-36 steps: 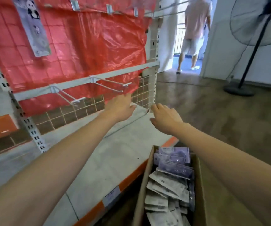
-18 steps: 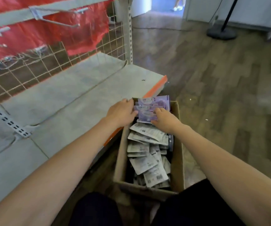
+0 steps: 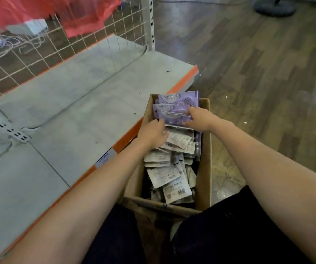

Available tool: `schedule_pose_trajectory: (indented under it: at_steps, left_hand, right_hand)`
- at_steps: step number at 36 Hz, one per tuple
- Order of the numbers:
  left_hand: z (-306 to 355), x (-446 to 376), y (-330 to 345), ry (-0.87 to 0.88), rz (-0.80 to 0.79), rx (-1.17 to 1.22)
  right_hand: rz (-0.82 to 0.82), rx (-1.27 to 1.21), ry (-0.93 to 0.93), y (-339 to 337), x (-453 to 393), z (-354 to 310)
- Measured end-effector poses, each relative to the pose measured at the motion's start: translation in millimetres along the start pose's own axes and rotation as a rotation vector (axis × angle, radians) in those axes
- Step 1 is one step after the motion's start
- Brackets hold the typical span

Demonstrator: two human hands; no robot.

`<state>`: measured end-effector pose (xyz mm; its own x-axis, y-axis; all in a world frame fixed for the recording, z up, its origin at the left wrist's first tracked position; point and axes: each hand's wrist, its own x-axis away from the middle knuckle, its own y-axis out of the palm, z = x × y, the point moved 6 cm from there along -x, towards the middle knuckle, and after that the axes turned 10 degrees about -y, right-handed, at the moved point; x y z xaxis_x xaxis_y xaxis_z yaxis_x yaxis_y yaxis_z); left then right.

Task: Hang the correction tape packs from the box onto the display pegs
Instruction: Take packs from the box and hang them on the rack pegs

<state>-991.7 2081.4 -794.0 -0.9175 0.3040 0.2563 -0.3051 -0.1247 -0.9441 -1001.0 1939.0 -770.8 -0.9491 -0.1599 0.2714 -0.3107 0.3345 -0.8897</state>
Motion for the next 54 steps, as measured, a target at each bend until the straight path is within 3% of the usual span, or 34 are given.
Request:
schedule_pose_trajectory:
  at_steps: [9, 19, 28, 44, 48, 54]
  left_hand:
    - [-6, -10, 44, -0.070, -0.067, -0.026]
    - [-4, -37, 60, -0.063, 0.026, -0.286]
    - [0, -44, 66, -0.050, -0.002, -0.232]
    - [10, -31, -25, 0.233, 0.331, -0.054]
    - [0, -30, -29, 0.176, 0.313, 0.092]
    - [-32, -33, 4, -0.037, 0.162, 0.066]
  right_hand:
    - [-0.044, -0.016, 0.036, 8, -9, 13]
    - [-0.013, 0.018, 0.033, 0, -6, 29]
    - [0.001, 0.007, 0.030, -6, -7, 28]
    - [-0.205, 0.089, -0.050, 21, -19, -3]
    - [-0.177, 0.167, -0.040, 16, -19, 4]
    - [-0.094, 0.205, 0.145, 1, -10, 31]
